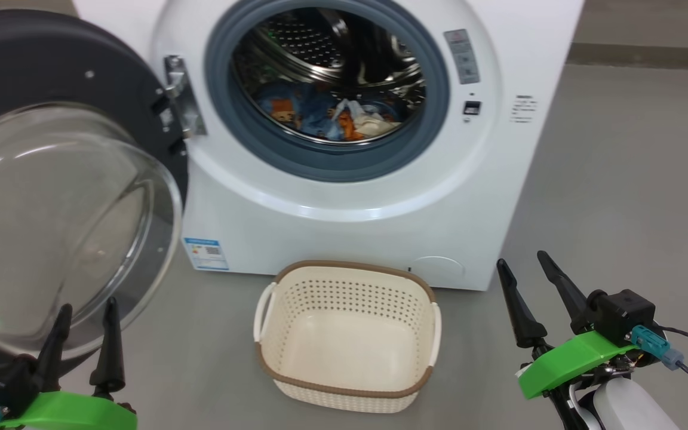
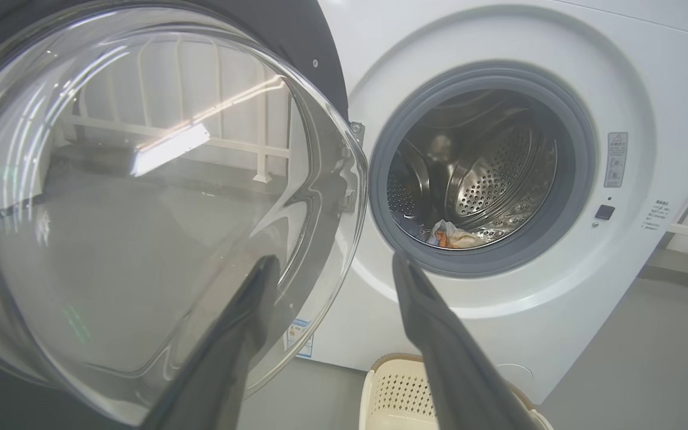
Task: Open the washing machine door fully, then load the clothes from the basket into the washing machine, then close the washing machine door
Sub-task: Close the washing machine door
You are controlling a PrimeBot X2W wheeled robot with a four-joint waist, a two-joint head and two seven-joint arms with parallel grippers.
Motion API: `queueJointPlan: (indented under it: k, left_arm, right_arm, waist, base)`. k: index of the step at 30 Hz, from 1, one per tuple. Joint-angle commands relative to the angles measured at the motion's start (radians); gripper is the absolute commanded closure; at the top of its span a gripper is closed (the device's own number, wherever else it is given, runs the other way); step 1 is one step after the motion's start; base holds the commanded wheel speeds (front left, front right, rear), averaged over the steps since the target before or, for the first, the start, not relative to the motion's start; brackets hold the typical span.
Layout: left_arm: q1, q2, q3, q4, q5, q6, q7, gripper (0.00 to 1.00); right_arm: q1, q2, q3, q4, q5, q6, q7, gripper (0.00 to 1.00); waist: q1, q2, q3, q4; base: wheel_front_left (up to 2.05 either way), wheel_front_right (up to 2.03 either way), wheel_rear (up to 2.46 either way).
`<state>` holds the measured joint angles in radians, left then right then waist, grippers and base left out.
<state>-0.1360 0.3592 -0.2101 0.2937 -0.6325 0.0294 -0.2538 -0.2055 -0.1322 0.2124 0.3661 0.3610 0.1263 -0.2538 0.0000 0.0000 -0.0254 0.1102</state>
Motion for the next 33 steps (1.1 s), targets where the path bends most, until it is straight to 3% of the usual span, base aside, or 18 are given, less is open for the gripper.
queueJointPlan:
  k: [1,13,33]
  left_arm:
    - [-0.022,0.036,0.037,-0.019,0.008,0.010,0.000,0.00]
    - [-0.008,0.041,0.021,-0.027,0.045,0.078,0.012,0.00]
    - [0.006,0.063,0.022,-0.064,0.057,0.122,0.024,0.00]
  right_arm:
    - [-0.007,-0.005,0.018,-0.020,0.011,0.004,-0.008,0.00]
    - [-0.004,-0.005,0.026,-0.011,0.022,0.004,-0.008,0.00]
    - [0.002,-0.003,0.035,-0.010,0.034,0.004,-0.008,0.00]
  waist:
    - [0.0000,0.0000,-0.008,0.045]
    - [0.0000,0.0000,-0.027,0.184]
    - [0.0000,0.0000,-0.040,0.355]
  base:
    - [0.00,0.00,0.00]
    - [0.00,0.00,0.00]
    - [0.00,0.00,0.00]
